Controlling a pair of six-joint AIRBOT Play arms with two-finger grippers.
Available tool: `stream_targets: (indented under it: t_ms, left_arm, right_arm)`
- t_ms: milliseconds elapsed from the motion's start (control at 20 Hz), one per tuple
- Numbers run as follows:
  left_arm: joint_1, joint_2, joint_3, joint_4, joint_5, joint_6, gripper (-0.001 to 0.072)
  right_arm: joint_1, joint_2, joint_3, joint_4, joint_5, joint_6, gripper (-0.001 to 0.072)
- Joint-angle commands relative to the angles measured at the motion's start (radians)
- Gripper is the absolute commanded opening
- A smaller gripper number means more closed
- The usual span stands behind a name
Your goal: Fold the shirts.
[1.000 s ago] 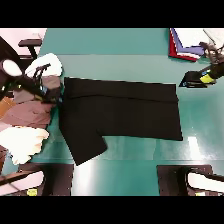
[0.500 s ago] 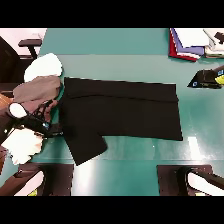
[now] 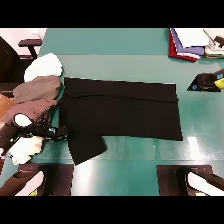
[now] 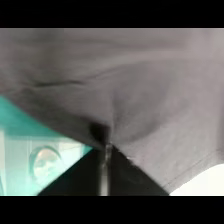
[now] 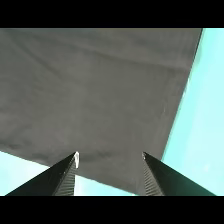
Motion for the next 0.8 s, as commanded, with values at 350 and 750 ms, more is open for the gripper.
stream_targets:
  t_ms: [350, 750]
  left_arm:
    - [0.0, 0.002, 0.105, -0.05, -0.027, 0.037, 0.0023]
    - [0.0, 0.002, 0.131, -0.05, -0.008, 0.036, 0.0024]
  right_arm:
    - [-0.477, 0.204, -0.777, 0.006, -0.084, -0.001, 0.053]
    - [-0.455, 0.148, -0.991, 0.228, -0.351, -0.071, 0.0432]
